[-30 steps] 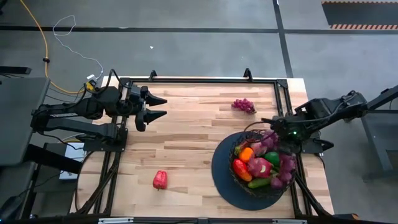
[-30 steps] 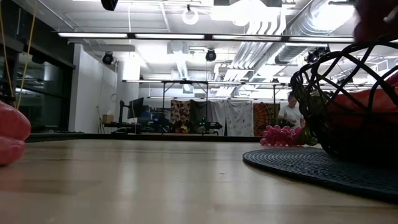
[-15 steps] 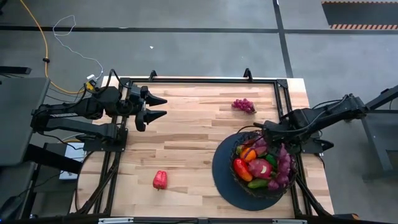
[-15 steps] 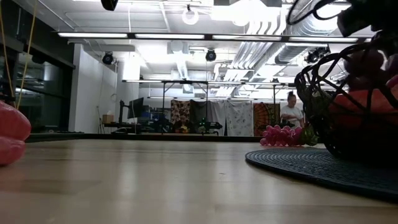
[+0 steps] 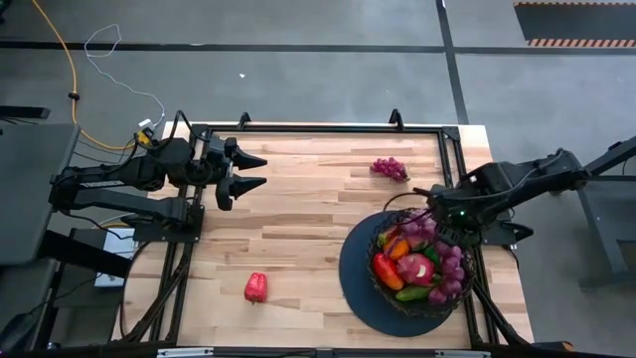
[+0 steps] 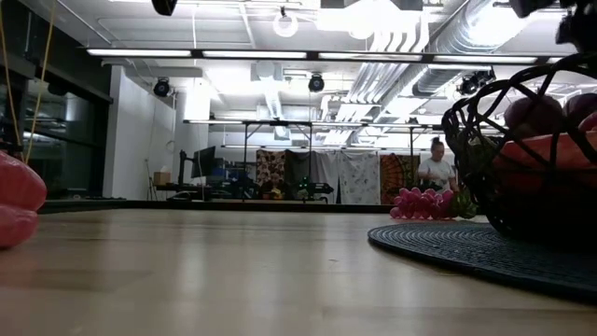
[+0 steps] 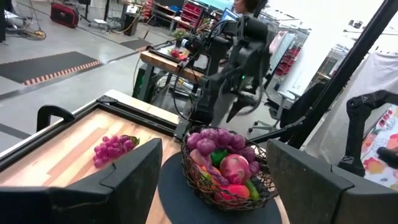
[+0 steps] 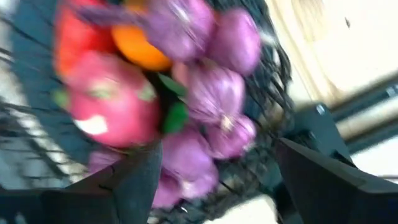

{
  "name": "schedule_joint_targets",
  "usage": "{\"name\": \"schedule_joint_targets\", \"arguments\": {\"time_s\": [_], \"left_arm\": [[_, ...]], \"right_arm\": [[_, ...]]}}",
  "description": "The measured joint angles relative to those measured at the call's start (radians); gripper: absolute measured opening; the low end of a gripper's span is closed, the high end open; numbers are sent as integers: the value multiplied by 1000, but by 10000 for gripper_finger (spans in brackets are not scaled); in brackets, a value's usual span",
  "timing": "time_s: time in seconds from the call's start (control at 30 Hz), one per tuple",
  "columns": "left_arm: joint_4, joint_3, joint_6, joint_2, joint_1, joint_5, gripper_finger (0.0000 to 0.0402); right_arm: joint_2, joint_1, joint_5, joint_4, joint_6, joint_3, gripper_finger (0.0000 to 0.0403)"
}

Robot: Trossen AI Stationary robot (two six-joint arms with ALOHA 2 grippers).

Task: Build produce basket
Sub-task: Put the purple grapes into the basket

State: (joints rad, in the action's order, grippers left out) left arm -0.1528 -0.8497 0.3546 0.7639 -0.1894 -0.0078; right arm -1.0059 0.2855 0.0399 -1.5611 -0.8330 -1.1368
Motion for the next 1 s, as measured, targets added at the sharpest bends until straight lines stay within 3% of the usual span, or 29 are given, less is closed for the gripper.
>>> {"name": "schedule_joint_targets", "arguments": {"time_s": [0.13,0.27,0.4,0.57,0.73,1.0], "left_arm": [[-1,0,-11,0,0,41,278],[-5,0,-38,0,0,119,278],[-5,0,-56,0,1,146,278],[18,0,-77,0,0,145,278],[60,0,-73,0,1,138,278],[63,0,-71,4,0,63,278]], "right_arm": [[14,0,-53,203,0,-45,304],[11,-5,-215,563,37,-40,304],[-16,-33,-356,889,199,-27,305],[-35,-83,-511,1140,433,-27,305],[-32,-154,-505,1174,542,-27,305],[5,-277,-395,855,582,-26,305]]}}
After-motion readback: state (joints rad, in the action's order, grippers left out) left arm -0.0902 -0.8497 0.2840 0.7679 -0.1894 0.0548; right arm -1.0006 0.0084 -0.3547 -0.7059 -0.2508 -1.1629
